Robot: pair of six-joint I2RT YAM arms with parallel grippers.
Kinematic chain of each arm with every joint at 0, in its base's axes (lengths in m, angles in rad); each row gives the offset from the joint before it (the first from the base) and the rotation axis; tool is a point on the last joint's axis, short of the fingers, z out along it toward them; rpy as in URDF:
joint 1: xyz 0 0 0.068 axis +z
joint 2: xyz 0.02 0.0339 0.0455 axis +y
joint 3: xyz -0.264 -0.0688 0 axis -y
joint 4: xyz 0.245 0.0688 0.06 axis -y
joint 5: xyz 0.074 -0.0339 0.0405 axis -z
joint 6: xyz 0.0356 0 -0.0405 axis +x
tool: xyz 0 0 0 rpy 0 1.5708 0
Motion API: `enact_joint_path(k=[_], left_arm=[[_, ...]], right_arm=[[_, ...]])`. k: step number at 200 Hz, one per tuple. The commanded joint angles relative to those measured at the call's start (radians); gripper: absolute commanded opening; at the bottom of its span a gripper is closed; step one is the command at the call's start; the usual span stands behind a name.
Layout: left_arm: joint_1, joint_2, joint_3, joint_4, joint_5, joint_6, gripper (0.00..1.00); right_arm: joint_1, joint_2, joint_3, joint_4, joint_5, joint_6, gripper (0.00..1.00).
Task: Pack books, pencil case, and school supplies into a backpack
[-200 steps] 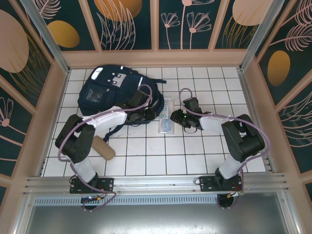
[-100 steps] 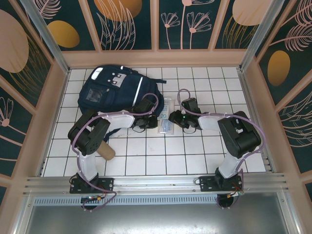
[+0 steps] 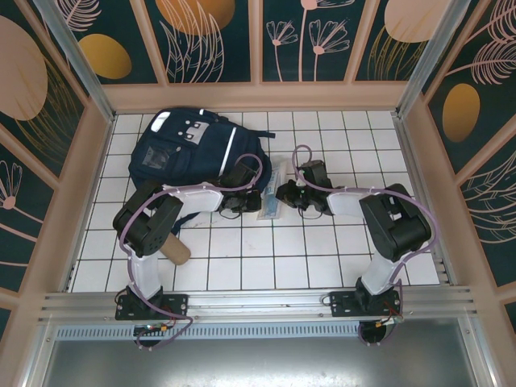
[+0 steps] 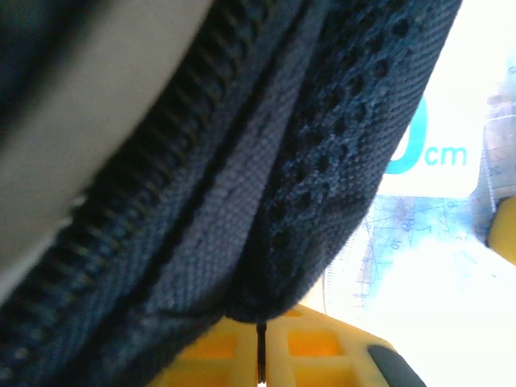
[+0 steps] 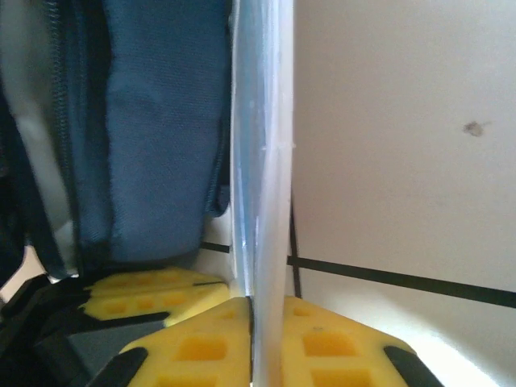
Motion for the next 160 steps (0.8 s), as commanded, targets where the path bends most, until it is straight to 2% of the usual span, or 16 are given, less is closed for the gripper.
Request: enact_joint_path(k=[1,47,83,142,160], left_arm=[[-0.016,0.008,0.02,-0.049,-0.014,0.007,0.09],[-0.01,-0.094,0.191,-0.217,-0.1,0.102,0.16],[0.034,-0.123,0.334,-0.327,-0.235,0.196,0.36],[0.091,0.025,0.513,-0.448,-0.439,0.302,0.4],[0.099,0.07,0.541,-0.46,-0.471,0.309,0.4]], right_arm=[[-0.014,-0.045,-0.014,-0.021,0.029,-0.004,0.0],[-0.046,-0.16,-0.068,-0.067,0.076,-0.006,0.0],[-0.071,-0.251,-0.081,-0.115,0.101,-0.017,0.0],[-0.072,-0.32,-0.088,-0.109,0.084,0.007,0.0],[-0.072,-0.334,-0.089,-0.113,0.084,0.01,0.0]])
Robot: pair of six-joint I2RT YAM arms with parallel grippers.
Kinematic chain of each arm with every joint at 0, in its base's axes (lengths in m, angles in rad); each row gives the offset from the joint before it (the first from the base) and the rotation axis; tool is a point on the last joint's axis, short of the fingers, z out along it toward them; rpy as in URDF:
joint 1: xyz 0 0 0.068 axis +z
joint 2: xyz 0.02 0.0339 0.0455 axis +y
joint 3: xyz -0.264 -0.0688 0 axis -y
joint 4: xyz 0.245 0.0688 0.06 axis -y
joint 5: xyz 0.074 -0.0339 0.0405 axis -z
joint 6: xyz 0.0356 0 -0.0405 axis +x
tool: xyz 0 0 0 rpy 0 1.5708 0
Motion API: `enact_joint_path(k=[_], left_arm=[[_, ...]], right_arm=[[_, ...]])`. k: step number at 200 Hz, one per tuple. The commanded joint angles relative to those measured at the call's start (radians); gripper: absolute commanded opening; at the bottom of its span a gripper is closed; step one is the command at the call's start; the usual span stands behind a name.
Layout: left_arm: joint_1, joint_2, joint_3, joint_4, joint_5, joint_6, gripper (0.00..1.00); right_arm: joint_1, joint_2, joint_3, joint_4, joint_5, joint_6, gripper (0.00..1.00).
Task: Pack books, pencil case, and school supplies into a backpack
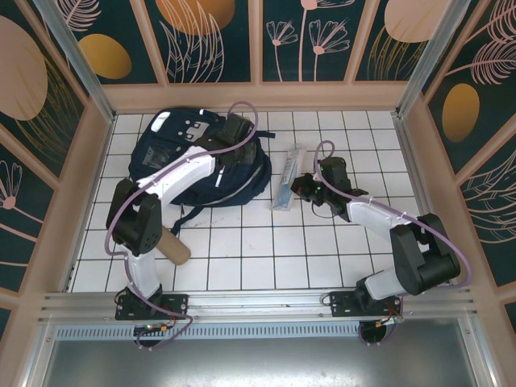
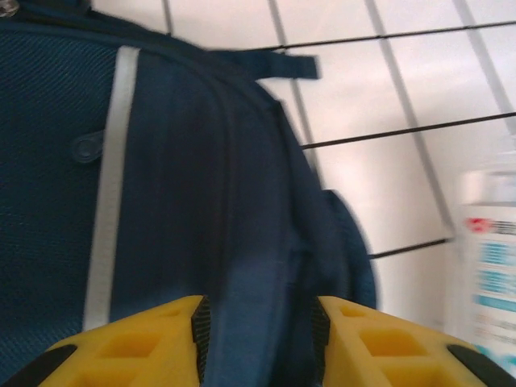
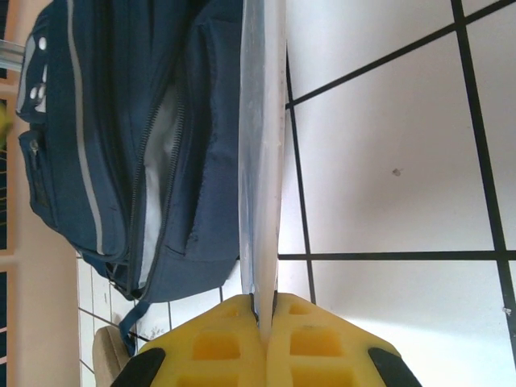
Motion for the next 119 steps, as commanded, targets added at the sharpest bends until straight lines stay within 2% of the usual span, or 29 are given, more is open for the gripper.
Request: enact_joint_path(k=[1,30,57,63,74,83,119], left_arm=[[0.006,0.073,0.039,-0.09,-0.102,0.052,0.4],[0.014,0.128,0.053,-0.087,-0.079,0.065,0.43],[0.012,0.16,0.057,-0.097,-0.121,0.062,0.41],[0.012,0.163,0.057,-0.099,-0.13,0.062,0.35],[0.013,0.166,0.06,-0.103,-0.147,0.065,0.12],[0.012,0.162,0.065,-0.107,-0.156,0.065,0.0],[0.012,0.106,0.088,-0.124,-0.184,0.065,0.0]], right_arm=[[-0.004,-0.044,-0.017,-0.009,0.004,0.004,0.0],[-0.002,-0.064,-0.032,0.002,-0.004,0.017,0.0],[-0.001,-0.081,-0.035,0.009,-0.005,0.026,0.0],[0.001,-0.082,-0.034,0.013,-0.008,0.027,0.0],[0.003,-0.08,-0.03,0.019,-0.015,0.027,0.0],[0.004,-0.078,-0.026,0.025,-0.02,0.028,0.0],[0.02,-0.061,-0.002,0.073,-0.043,0.042,0.0]])
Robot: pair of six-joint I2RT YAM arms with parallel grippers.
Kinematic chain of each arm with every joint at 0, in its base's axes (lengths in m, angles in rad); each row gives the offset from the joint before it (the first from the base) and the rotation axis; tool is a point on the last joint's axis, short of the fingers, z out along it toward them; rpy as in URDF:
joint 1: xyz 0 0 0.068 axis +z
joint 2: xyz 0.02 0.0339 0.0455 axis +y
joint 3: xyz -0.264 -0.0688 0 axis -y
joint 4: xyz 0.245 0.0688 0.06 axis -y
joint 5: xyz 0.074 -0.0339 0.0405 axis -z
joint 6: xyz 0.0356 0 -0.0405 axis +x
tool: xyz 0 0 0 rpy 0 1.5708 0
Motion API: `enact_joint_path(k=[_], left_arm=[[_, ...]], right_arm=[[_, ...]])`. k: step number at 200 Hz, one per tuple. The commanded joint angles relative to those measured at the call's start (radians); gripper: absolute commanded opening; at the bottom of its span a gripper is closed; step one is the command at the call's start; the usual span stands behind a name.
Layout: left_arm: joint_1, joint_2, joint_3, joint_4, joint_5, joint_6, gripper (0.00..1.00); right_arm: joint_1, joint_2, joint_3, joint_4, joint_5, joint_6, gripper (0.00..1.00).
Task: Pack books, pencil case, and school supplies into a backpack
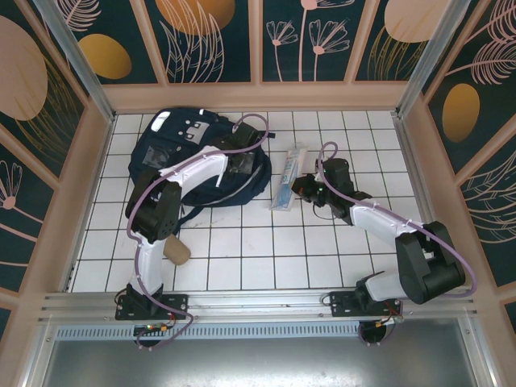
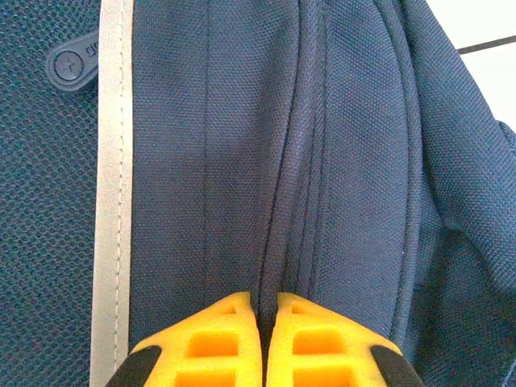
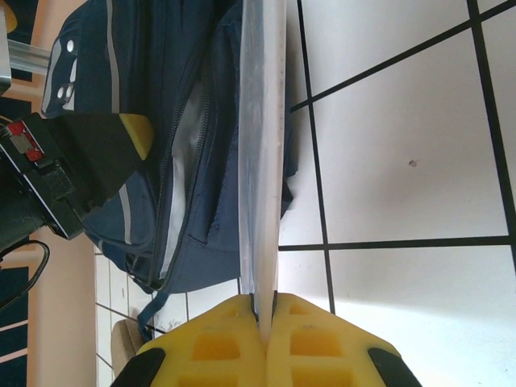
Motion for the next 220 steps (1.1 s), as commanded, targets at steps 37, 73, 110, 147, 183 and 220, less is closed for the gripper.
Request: enact_joint_path(k=[37,73,110,147,183,220], left_arm=[[0.029,-0.098,0.13,-0.128,-0.032,0.004,0.0],[0.096,-0.193,0.18,-0.133,0.113,-0.01,0.0],[0.155,-0.238,0.261,-0.148,0.234,0.01,0.0],[0.208,-0.248,0.302,-0.161,0.301,-0.006,0.0],[0.225,-0.249,0.302,-0.151,0.334,-0.033,0.0],[0.229,-0.248,0.31,-0.142,0.35,-0.045,0.0]], right_arm=[[0.046,0.029,0.078,0.126,-0.055,0.04,0.0],[0.08,0.117,0.145,0.202,-0.069,0.07,0.0],[0.13,0.262,0.258,0.266,-0.082,0.101,0.0],[0.168,0.43,0.401,0.319,-0.094,0.157,0.0],[0.185,0.605,0.515,0.423,-0.119,0.285,0.0],[0.214,0.746,0.645,0.402,-0.1,0.347,0.0]])
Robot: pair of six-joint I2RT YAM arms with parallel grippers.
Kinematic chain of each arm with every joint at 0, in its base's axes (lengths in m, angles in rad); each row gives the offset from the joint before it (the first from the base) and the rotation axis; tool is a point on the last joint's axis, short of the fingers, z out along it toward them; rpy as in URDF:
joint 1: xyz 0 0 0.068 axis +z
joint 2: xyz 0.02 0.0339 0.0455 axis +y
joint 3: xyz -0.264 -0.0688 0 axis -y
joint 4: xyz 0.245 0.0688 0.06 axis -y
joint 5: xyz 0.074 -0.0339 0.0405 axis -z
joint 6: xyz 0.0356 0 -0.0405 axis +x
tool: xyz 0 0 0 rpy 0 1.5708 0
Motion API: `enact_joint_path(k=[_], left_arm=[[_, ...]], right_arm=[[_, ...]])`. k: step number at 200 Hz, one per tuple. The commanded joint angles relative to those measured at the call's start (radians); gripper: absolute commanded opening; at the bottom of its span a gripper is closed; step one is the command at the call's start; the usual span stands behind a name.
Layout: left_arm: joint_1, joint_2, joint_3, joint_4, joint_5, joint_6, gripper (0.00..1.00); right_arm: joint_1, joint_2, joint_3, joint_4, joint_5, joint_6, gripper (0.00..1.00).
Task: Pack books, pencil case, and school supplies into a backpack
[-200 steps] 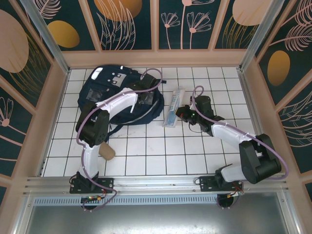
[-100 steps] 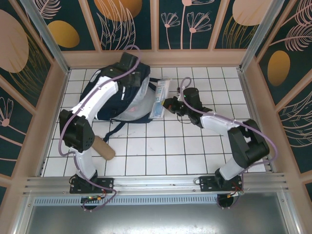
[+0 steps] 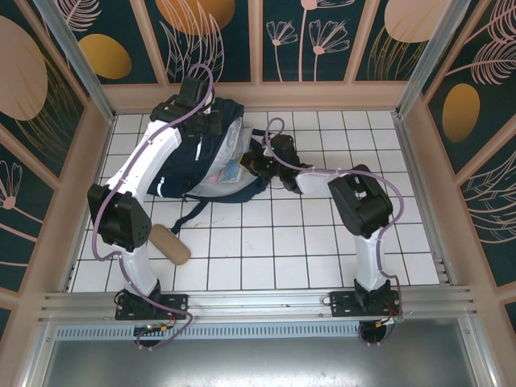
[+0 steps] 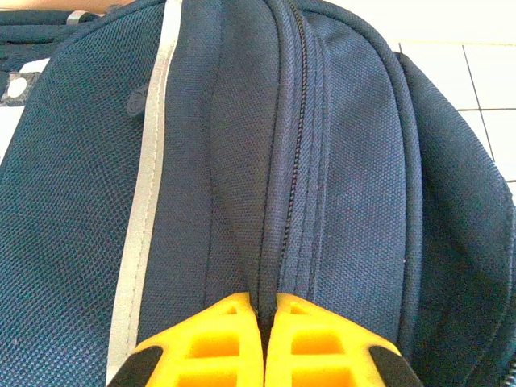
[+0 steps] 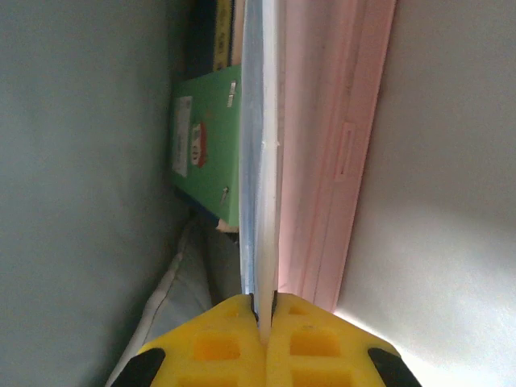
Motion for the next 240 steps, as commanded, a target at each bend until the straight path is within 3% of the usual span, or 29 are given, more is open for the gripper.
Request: enact_joint_path(k=[1,59,109,147,170,209,240], left_arm=[[0.003,-0.049,0.063,0.091,0.04,-0.023,0.0],[0.004,-0.047,0.062,0.103,0.071,-0.037,0.0],[0.005,-0.042,0.059,0.11,0.087,-0.043,0.0],[0.009,-0.045,0.052,0.109,0.076,-0.032,0.0],[0.012,-0.047,0.045,0.114,0.076,-0.031,0.0],[0.021,-0.049,0.023,0.131,0.074,-0.028,0.0],[0.024,-0.053,-0.01,0.152,0.081,-0.032,0.0]], right_arm=[[0.022,0.058,0.079,0.057,-0.001,0.072,0.0],[0.052,0.197,0.222,0.003,-0.009,0.113,0.0],[0.078,0.303,0.448,-0.211,-0.02,0.04,0.0],[0.075,0.251,0.491,-0.394,0.036,-0.073,0.33],[0.075,0.208,0.504,-0.492,0.073,-0.135,0.45],[0.075,0.139,0.483,-0.578,0.112,-0.198,0.56],[0.073,0.04,0.342,-0.588,0.17,-0.224,0.57]])
